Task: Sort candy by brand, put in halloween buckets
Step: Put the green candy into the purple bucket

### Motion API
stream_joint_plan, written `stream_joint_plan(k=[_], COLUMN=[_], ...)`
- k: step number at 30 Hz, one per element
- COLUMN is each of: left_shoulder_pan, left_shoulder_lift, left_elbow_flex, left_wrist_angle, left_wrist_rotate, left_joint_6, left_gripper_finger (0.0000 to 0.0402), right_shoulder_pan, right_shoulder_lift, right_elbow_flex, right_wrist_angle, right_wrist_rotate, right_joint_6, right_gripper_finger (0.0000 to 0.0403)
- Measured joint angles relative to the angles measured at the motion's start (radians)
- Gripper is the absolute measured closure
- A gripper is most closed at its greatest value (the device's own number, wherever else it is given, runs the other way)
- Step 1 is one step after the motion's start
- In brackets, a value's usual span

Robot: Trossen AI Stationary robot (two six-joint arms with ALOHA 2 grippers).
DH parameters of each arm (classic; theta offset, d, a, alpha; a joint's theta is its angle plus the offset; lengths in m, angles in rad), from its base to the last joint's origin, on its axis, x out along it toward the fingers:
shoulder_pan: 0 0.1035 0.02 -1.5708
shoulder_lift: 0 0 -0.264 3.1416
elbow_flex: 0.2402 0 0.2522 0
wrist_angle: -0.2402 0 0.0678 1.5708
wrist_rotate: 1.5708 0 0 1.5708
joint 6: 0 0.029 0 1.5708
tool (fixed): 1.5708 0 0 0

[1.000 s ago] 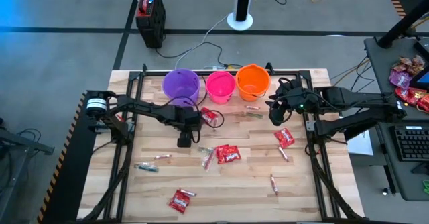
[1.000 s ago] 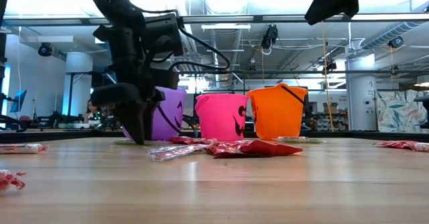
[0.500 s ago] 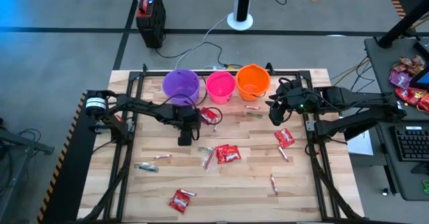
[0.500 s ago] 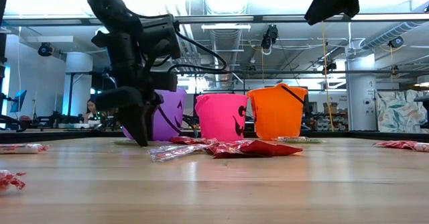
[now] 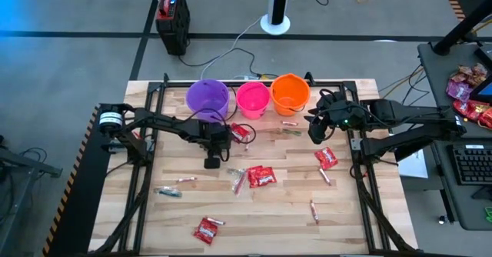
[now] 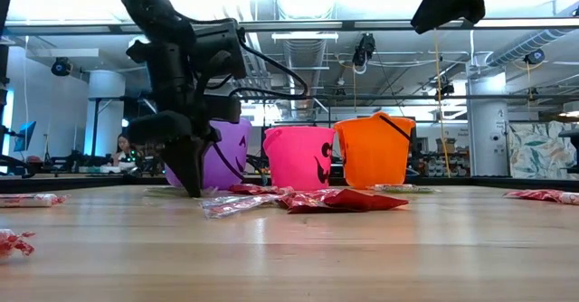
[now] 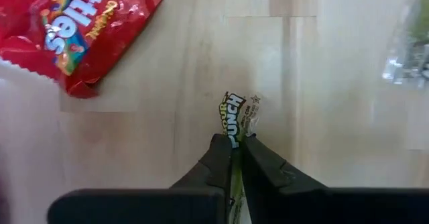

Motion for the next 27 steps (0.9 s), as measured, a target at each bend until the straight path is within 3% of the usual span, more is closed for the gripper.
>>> stream_joint_plan(k=[3, 10, 12, 15, 19, 24, 27], left_shoulder_pan=[-0.001, 0.032, 0.062, 0.133, 0.319, 0.587, 0.664], left_shoulder_lift=[-0.036, -0.177, -0.22, -0.276, -0.321, -0.293, -0.25], left_elbow_flex=[0.065, 0.249, 0.306, 0.369, 0.404, 0.383, 0.369], left_wrist_angle=[-0.064, -0.207, -0.252, -0.251, -0.239, -0.2, -0.198], left_wrist_rotate=[0.073, 0.345, 0.335, 0.192, 0.086, 0.098, 0.138], left_joint_6=[0.005, 0.001, 0.007, 0.024, 0.043, -0.007, -0.01], left_gripper_finger=[0.0399, 0.0401, 0.0401, 0.0401, 0.0401, 0.0401, 0.0401], right_shoulder_pan=[0.0, 0.0, 0.0, 0.0, 0.0, 0.0, 0.0], right_shoulder_lift=[0.0, 0.0, 0.0, 0.0, 0.0, 0.0, 0.0], right_elbow_flex=[0.0, 0.0, 0.0, 0.0, 0.0, 0.0, 0.0], right_wrist_angle=[0.0, -0.001, 0.0, 0.002, 0.018, 0.035, 0.045], right_wrist_rotate=[0.0, 0.0, 0.0, 0.0, 0.0, 0.002, 0.002], right_joint_6=[-0.001, -0.003, -0.012, -0.019, -0.027, -0.029, -0.029], right_gripper_finger=[0.0284, 0.0284, 0.0284, 0.0284, 0.0284, 0.0284, 0.0284])
